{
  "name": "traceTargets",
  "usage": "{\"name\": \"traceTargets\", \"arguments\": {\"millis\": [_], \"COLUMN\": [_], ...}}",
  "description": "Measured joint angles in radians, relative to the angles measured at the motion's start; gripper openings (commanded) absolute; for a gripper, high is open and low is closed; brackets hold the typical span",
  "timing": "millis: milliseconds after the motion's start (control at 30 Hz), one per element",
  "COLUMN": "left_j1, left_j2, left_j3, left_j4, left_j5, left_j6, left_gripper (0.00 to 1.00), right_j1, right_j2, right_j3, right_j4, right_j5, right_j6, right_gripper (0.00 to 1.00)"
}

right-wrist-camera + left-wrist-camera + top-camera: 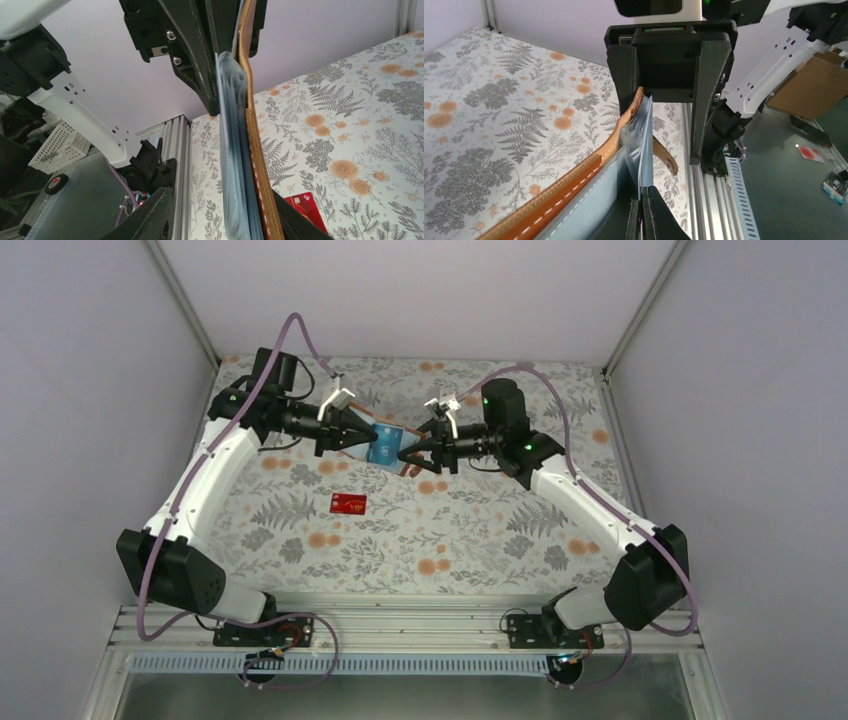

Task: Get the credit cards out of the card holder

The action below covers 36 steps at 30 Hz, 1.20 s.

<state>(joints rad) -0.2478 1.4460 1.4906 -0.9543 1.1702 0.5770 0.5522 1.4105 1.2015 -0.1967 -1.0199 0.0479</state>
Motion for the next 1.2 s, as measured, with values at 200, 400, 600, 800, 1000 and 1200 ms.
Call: {"name": "traceTargets", "arguments": {"millis": [200,400,600,800,1000,1200], "left_j1": [0.006,0.023,0.043,0.043,0.043,0.045], "left_j2": [-0.002,-0.009,-0.011,-0.015,-0.022,-0.024], "left_j3": [0.0,0.004,0.045,0.09,0.089,0.076], "left_j4": [0.019,0.039,0.04,0.04,0.04,0.035], "left_j5": [0.009,0.021,0.037,0.063,0.061,0.055], "left_j6": [-0.047,-0.071,-0.073,-0.074,-0.074,-0.07], "left_gripper": [0.03,0.03,0.02,0.02,0.02,0.17], "right_j1": [0.0,0.002,0.003,0.003,0.004,0.006], "right_j2": [-0.001,-0.001,-0.002,-0.002,0.002,0.017], "right_j3": [-0.037,-0.037,-0.061,-0.062,-0.027,-0.006], "right_j4": [0.116,0.157,0.179,0.22,0.237,0.231], "right_j5": [0.002,0.004,0.014,0.011,0.0,-0.017], "right_j6": [0.081,0.117,0.13,0.168,0.193,0.19], "right_gripper": [0.47,0.66,0.75,0.67,0.17,0.04]}}
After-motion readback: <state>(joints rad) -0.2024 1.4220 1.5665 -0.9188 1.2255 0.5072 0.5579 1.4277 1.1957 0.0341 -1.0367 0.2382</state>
